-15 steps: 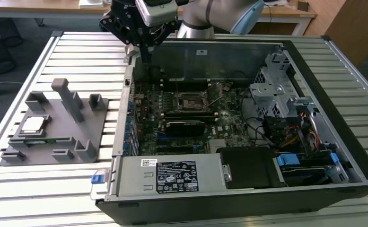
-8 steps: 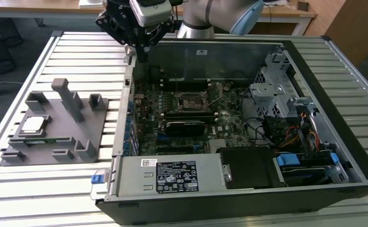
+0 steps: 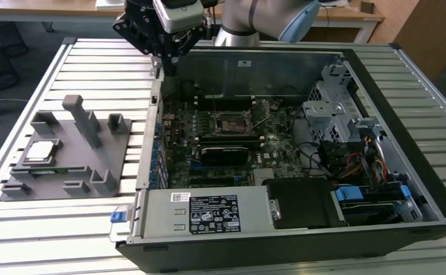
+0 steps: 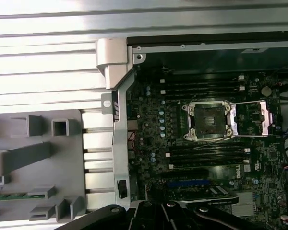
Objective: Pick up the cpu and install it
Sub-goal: 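Reach for the cpu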
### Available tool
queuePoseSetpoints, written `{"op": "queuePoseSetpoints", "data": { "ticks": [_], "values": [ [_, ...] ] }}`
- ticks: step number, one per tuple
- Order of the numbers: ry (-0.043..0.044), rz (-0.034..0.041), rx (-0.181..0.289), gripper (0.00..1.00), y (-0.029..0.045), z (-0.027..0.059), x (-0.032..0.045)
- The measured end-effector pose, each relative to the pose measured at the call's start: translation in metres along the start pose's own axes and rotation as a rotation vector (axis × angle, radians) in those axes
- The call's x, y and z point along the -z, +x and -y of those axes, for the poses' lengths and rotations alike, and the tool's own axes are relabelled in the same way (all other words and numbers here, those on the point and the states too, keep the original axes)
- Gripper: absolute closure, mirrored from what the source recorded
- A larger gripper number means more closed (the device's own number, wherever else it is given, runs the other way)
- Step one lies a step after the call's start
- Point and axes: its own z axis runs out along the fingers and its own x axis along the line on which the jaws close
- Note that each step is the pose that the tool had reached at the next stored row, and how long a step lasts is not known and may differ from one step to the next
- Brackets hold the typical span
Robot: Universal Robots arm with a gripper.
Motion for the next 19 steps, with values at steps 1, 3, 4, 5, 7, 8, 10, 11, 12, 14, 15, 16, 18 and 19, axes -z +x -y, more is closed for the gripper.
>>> {"op": "queuePoseSetpoints", "data": {
  "ticks": [1, 3, 4, 5, 7, 8, 10, 11, 12, 14, 15, 16, 18, 19],
  "values": [
    [-0.0001, 0.0001, 0.0, 0.89, 0.0005, 0.0001, -0.0001],
    [0.0, 0.0, 0.0, 0.89, 0.0011, 0.0001, -0.0003],
    [0.0, 0.0, 0.0, 0.89, 0.0016, 0.0002, -0.0003],
    [0.0, 0.0, 0.0, 0.89, 0.0019, 0.0002, -0.0004],
    [0.0, 0.0, 0.0, 0.89, 0.0026, 0.0002, -0.0005],
    [0.0, 0.0001, 0.0, 0.89, 0.003, 0.0003, -0.0006],
    [0.0, 0.0, 0.0, 0.89, 0.0038, 0.0003, -0.0007],
    [0.0, 0.0, 0.0, 0.89, 0.0043, 0.0004, -0.0008],
    [0.0, 0.0001, 0.0, 0.89, 0.0048, 0.0004, -0.0008],
    [-0.0001, 0.0001, 0.0, 0.89, 0.006, 0.0005, -0.0009],
    [0.0, 0.0001, 0.0, 0.89, 0.0067, 0.0006, -0.0009],
    [0.0, 0.0, 0.0, 0.89, 0.0074, 0.0006, -0.001],
    [-0.0001, 0.0001, 0.0, 0.89, 0.0087, 0.0007, -0.0011],
    [-0.0001, 0.0001, 0.0, 0.89, 0.0093, 0.0008, -0.0011]
  ]
}}
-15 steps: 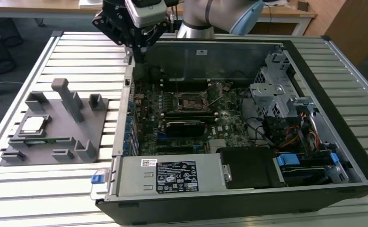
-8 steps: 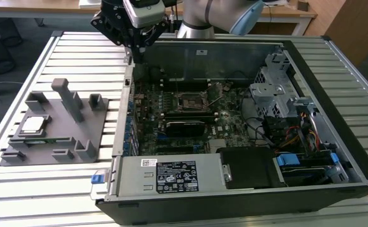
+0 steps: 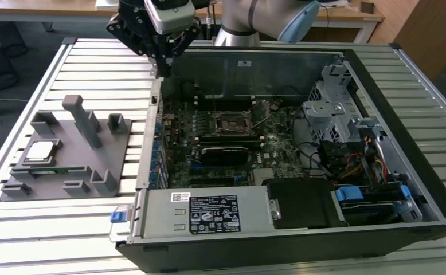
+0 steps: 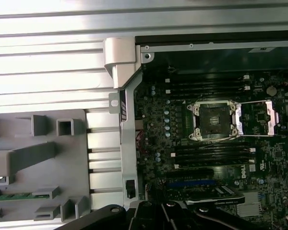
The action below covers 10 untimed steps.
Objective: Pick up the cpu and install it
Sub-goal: 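Reach for the cpu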
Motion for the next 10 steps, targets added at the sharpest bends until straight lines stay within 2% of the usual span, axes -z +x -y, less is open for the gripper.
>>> {"op": "queuePoseSetpoints", "data": {
  "ticks": [10],
  "values": [
    [0.0001, -0.0001, 0.0, 0.89, 0.0086, 0.0007, -0.0002]
  ]
}}
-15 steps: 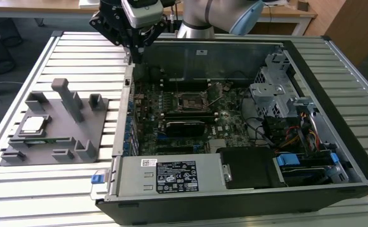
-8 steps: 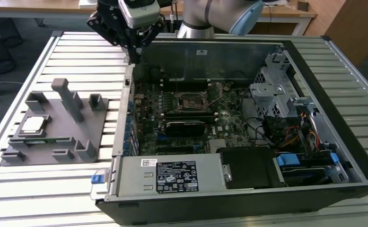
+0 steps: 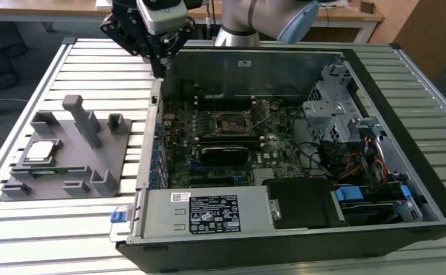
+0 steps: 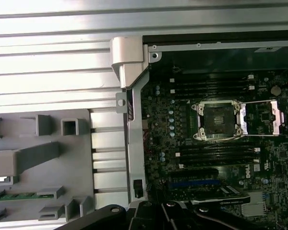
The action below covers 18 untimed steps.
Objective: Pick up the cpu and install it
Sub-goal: 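Reach for the cpu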
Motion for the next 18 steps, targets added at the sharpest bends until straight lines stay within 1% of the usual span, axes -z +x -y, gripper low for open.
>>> {"op": "queuePoseSetpoints", "data": {
  "ticks": [18],
  "values": [
    [0.0, 0.0, 0.0, 0.89, 0.0181, 0.0014, -0.0007]
  ]
}}
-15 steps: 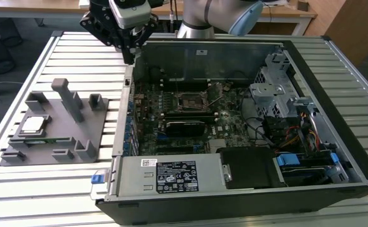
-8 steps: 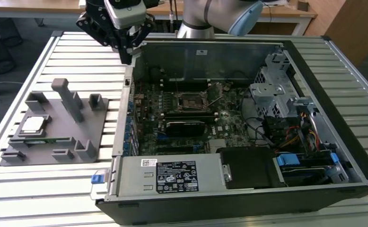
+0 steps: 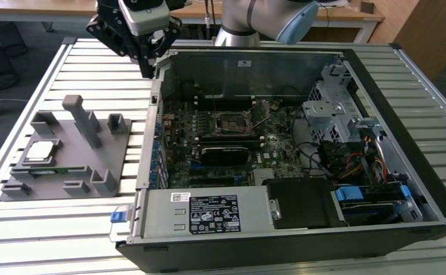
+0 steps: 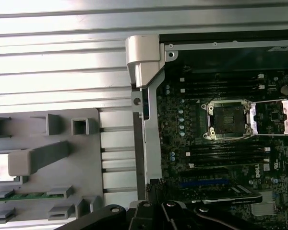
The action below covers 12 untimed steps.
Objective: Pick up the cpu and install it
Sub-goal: 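Reach for the cpu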
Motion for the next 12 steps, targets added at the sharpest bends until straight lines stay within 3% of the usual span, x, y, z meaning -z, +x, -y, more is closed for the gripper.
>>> {"op": "queuePoseSetpoints", "data": {
  "ticks": [12],
  "values": [
    [0.0, 0.0, 0.0, 0.89, 0.0115, 0.0009, -0.0005]
  ]
}}
